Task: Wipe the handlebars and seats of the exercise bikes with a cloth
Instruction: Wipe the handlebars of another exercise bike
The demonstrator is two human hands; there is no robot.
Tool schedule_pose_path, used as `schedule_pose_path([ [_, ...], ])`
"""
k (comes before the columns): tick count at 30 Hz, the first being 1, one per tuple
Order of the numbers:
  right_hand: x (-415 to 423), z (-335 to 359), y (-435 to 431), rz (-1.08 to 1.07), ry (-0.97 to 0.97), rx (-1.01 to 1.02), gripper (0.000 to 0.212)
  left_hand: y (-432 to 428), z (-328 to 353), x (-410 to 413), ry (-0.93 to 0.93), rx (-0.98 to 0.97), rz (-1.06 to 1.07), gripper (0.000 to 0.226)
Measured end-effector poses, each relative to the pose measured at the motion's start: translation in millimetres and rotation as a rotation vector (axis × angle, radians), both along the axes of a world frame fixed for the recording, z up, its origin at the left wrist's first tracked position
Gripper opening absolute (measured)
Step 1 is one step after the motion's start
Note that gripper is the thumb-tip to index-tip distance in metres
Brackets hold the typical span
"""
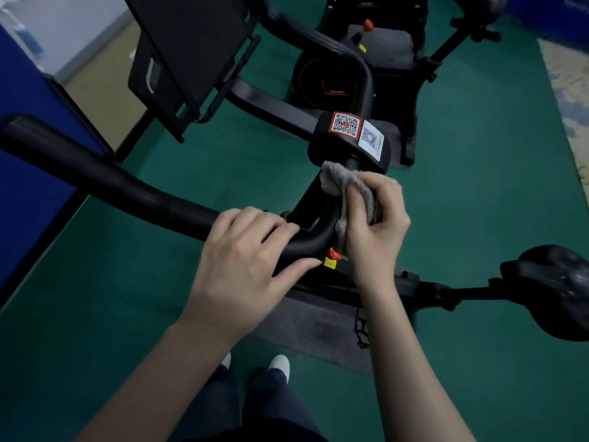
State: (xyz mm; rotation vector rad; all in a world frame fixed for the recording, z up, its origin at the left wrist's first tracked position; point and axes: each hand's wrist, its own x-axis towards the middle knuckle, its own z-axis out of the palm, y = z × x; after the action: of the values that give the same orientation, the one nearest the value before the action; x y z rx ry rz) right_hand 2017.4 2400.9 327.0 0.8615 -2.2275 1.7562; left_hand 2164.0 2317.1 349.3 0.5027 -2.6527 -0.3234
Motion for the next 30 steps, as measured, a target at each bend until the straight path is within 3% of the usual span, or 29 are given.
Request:
schedule_pose_path([
  [6,22.5,-16.3,7.4,-0.019,0.001,-0.116,0.011,3.0,-1.1,-3.7,0.001,0.013,0.038,0.041],
  [13,-29.8,-3.2,-17.2,-0.04,-0.112,-0.133,0.009,6.1,0.7,-5.0,0.029,0.005,0.05,0.038],
  [20,5.0,-19.9,5.6,-0.034,-0.144,-0.195,0.012,11.3,4.6,-7.8,-0.019,0.011,0.043,0.043],
  [22,8.4,-19.6,3.4,-0.096,-0.276,-0.258,0.012,14.5,4.1,-9.9,-0.034,0.019,0.039,0.042],
  [26,1.6,-14.8,-14.6,-0.206,-0.717,-0.503,0.006,16.1,2.4,-9.7,-0.051,0.013,0.04,0.038],
  [30,16.1,-20.7,-12.5,-0.169,-0.778,-0.585,0.007,14.2,0.8,-7.6,-0.056,0.002,0.022,0.037],
])
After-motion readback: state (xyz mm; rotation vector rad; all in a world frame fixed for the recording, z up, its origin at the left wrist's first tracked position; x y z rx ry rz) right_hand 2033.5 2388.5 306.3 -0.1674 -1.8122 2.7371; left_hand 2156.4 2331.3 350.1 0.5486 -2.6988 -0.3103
